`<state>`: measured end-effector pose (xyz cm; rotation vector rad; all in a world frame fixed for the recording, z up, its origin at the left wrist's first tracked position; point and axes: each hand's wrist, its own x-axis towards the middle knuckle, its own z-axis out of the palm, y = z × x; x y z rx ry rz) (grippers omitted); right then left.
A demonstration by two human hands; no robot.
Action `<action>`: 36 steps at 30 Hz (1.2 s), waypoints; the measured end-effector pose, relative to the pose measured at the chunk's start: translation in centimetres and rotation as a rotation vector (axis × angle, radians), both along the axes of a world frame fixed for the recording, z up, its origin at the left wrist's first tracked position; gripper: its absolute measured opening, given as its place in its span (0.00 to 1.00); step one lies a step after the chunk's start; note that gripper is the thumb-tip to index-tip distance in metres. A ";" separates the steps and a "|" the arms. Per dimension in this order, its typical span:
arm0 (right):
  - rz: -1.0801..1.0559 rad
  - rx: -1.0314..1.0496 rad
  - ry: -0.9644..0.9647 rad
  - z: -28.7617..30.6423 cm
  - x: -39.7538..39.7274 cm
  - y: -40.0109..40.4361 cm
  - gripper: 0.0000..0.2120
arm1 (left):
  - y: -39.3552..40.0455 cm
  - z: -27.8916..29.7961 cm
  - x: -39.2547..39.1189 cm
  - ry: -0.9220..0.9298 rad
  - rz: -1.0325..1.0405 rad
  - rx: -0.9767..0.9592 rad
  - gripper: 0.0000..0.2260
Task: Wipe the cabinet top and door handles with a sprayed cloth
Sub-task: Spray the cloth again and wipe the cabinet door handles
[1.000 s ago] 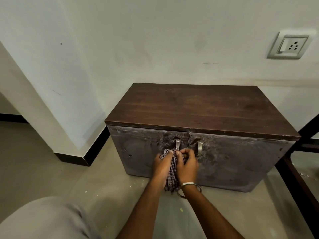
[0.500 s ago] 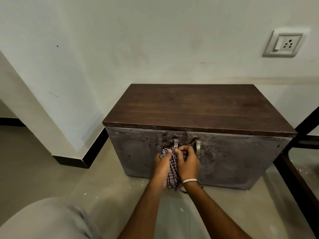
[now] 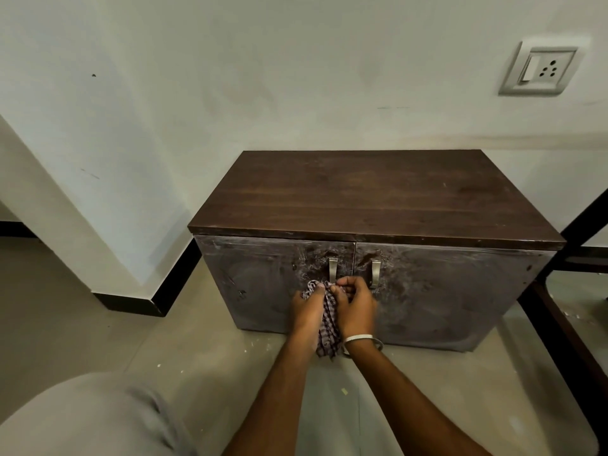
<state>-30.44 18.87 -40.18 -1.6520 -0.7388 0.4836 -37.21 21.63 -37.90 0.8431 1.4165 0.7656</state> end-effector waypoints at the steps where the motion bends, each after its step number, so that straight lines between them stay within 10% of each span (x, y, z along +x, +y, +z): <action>1: -0.007 0.017 -0.003 0.0 -0.1 -0.1 0.05 | 0.0 0.0 -0.2 0.007 -0.006 0.017 0.20; 36: -0.225 0.085 0.024 4.0 -0.5 0.9 0.06 | 1.3 2.4 -0.3 -0.144 -0.009 0.061 0.08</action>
